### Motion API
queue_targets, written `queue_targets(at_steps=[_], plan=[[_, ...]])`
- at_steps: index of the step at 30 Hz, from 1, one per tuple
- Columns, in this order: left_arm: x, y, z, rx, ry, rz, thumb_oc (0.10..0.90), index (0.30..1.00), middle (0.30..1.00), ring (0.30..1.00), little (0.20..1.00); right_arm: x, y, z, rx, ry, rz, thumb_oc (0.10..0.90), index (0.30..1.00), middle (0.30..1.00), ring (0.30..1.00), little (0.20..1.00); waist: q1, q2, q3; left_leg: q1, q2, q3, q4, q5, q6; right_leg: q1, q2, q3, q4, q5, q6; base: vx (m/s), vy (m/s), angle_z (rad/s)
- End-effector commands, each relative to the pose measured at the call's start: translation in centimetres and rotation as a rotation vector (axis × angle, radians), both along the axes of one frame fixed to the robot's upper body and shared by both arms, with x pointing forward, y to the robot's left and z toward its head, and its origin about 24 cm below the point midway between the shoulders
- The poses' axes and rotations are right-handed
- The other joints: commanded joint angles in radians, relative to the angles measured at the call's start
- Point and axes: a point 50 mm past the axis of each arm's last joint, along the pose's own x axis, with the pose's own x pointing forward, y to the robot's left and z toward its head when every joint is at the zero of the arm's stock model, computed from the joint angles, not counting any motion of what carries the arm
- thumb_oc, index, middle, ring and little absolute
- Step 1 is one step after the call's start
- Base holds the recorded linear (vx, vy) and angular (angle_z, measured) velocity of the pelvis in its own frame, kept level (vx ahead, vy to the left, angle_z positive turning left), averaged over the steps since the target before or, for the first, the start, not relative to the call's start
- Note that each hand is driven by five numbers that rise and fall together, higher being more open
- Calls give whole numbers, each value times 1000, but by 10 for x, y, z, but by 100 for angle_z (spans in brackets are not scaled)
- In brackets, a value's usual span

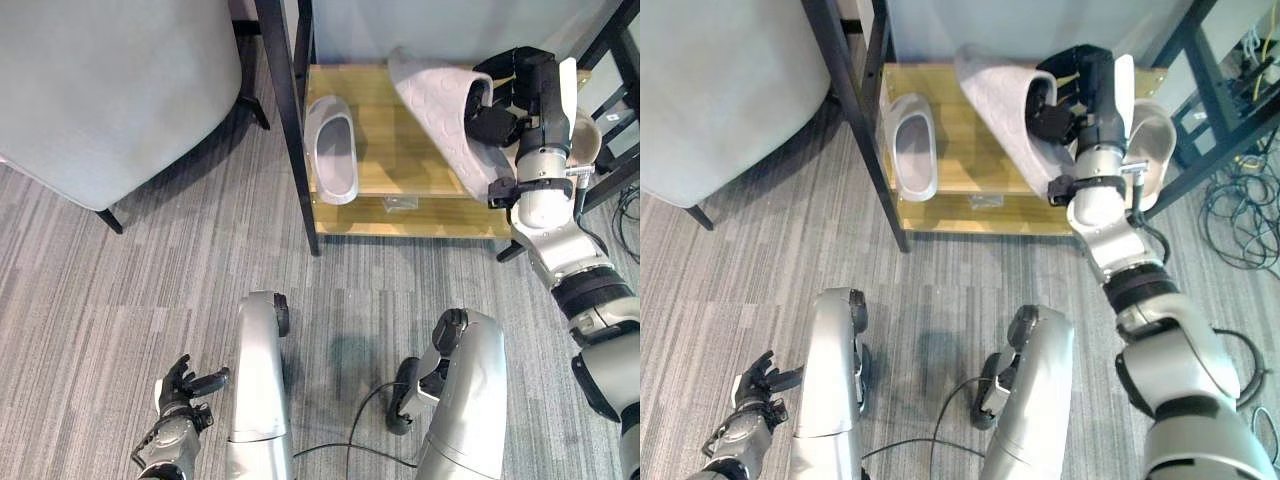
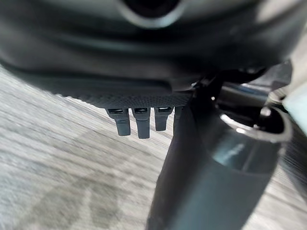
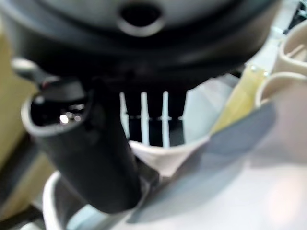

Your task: Arrange the slippers neatly on the shoe rack.

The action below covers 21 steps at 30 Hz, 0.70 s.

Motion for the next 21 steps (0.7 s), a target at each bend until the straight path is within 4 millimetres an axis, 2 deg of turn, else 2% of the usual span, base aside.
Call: queue_targets(at_steps=[1,5,11,17,21], plan=[[10,28,23,103,-102,65,800,900,900,900,900,-35,11,112,29,-367,90,400,300,300,300,300,48,9,33,56,-7,-66,20,-68,116,60,15,26,16,-112,-103,-20,-17,13],[4,32,22,119,-90,69,800,900,900,900,900,-33,7,120,-2,-353,41,400,300,300,300,300,57,11,50,56,-10,-76,23,-64,115,60,15,22,20,-111,-110,-20,-15,4],[-7,38,20,149,-68,59,800,900,900,900,900,-32,-22,126,120,-332,-23,400,300,300,300,300,92,20,75,56,-34,-98,16,-46,115,60,20,23,26,-116,-115,-20,-8,-1],[-9,40,20,171,-63,60,800,900,900,900,900,-34,-33,128,145,-327,-68,400,300,300,300,300,107,19,86,56,-37,-93,5,-49,113,60,19,35,26,-123,-120,11,-12,2],[-10,38,18,179,-54,45,800,900,900,900,900,-37,-32,132,169,-362,-46,400,300,300,300,300,113,21,88,56,-36,-94,-13,-45,111,60,19,29,9,-123,-123,44,8,4]])
